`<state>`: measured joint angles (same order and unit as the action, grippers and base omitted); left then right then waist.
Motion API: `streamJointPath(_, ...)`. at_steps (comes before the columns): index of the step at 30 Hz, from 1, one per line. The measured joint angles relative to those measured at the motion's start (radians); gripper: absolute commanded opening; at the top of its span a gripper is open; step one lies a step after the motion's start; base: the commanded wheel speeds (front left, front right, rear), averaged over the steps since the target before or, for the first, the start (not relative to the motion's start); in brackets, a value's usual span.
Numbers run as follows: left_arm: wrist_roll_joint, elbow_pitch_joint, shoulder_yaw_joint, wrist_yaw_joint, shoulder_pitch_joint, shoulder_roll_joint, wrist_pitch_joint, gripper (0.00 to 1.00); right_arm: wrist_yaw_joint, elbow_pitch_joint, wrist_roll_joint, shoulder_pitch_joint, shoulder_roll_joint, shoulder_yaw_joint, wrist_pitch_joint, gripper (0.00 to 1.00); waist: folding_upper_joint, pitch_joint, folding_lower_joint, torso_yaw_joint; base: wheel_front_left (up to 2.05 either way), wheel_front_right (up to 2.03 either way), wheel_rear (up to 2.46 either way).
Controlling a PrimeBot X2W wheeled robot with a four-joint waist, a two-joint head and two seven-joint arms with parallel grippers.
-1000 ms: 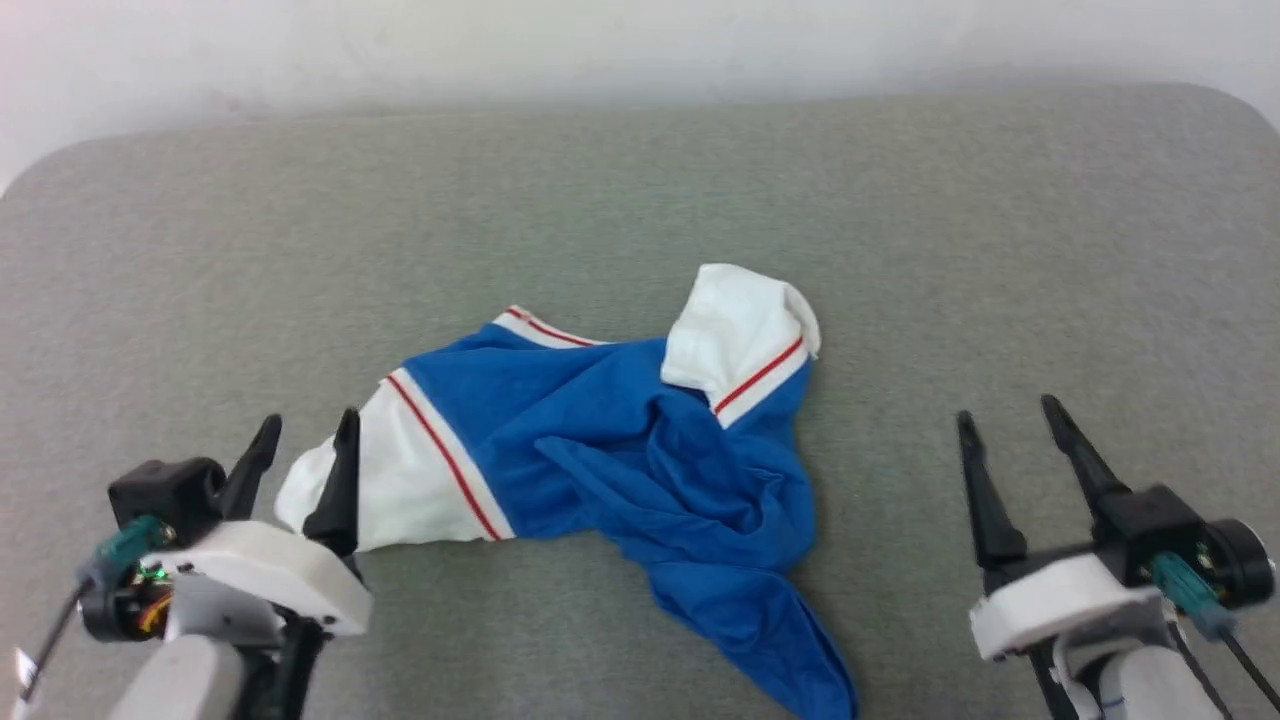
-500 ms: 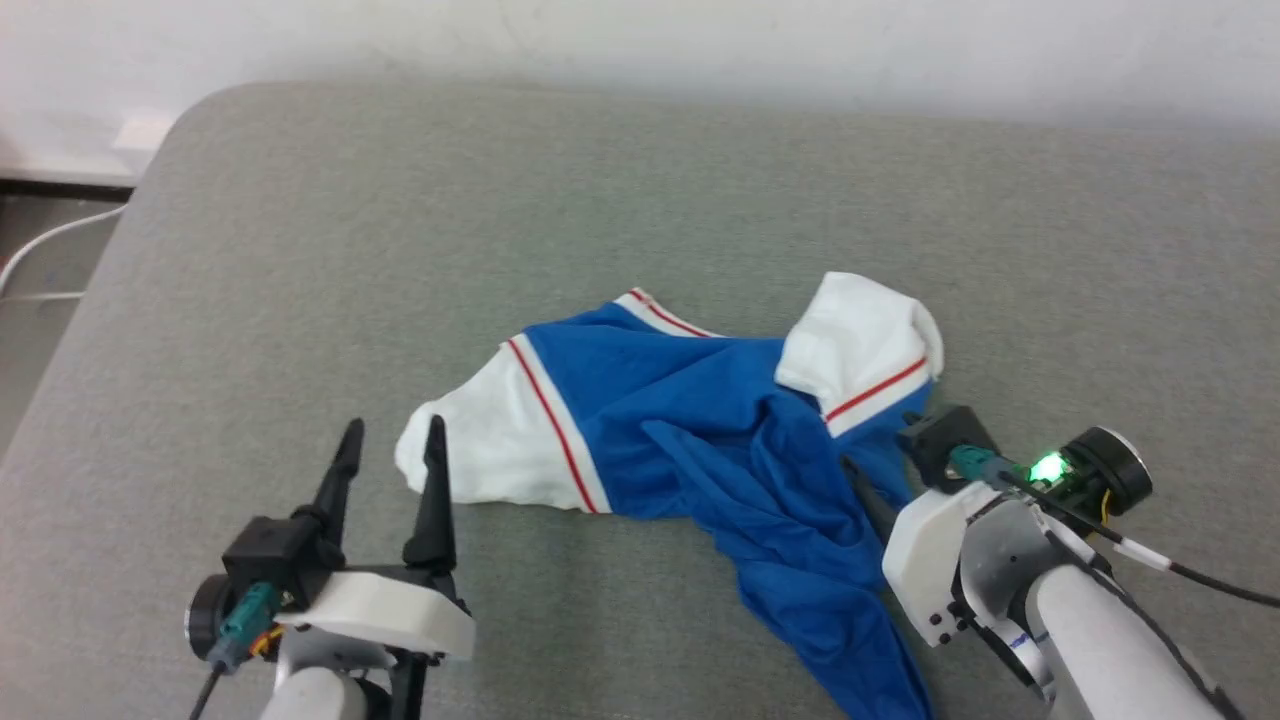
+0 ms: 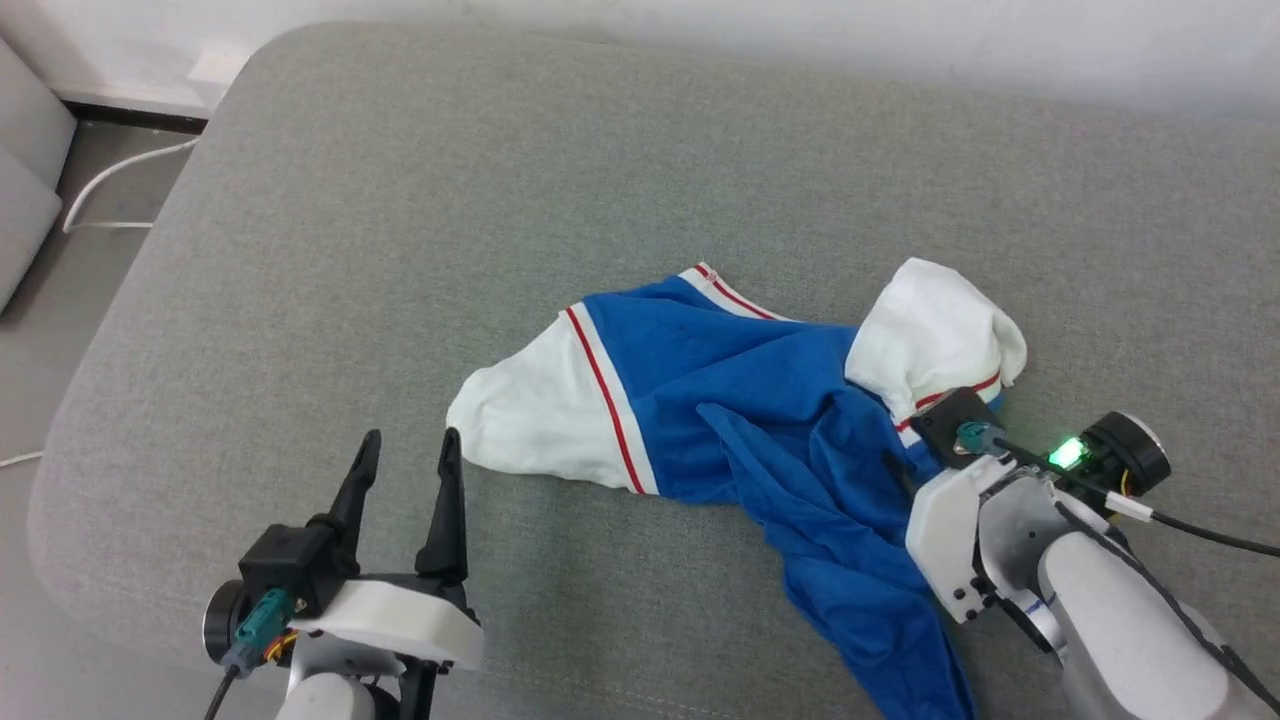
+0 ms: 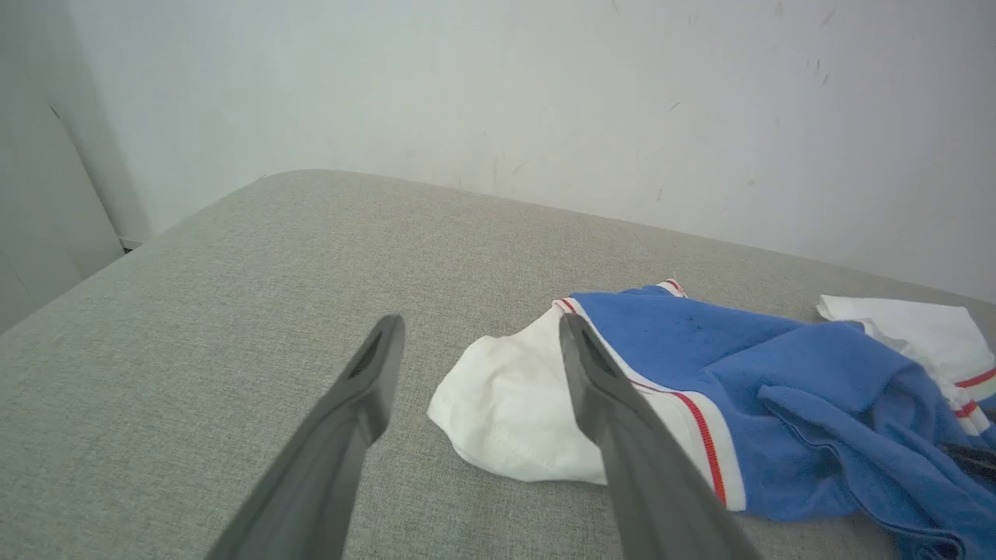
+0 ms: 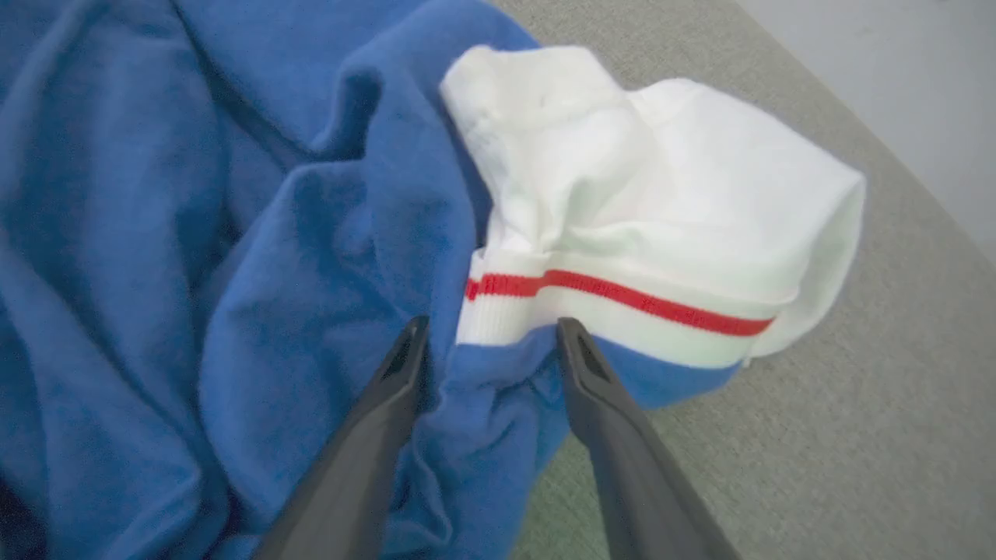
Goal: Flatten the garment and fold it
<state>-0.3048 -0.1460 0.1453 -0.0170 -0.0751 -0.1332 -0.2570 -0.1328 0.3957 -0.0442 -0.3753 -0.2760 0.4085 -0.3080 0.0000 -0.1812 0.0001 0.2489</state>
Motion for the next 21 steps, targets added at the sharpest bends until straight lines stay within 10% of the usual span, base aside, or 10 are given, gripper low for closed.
streamJointPath(20, 0.07, -0.057, -0.097, 0.079, 0.01, 0.051, 0.0, 1.0, 0.0, -0.232, -0.161, 0.295, 0.207, -0.579, 0.075, 0.0, 0.0, 0.064, -0.0001, -0.161, 0.0, 0.0, 0.0)
streamJointPath(21, 0.07, -0.059, -0.099, 0.082, 0.01, 0.053, 0.0, 1.0, 0.0, -0.222, -0.171, 0.308, 0.214, -0.608, 0.067, 0.15, 0.0, 0.065, -0.0002, -0.171, 0.0, 0.0, 0.0)
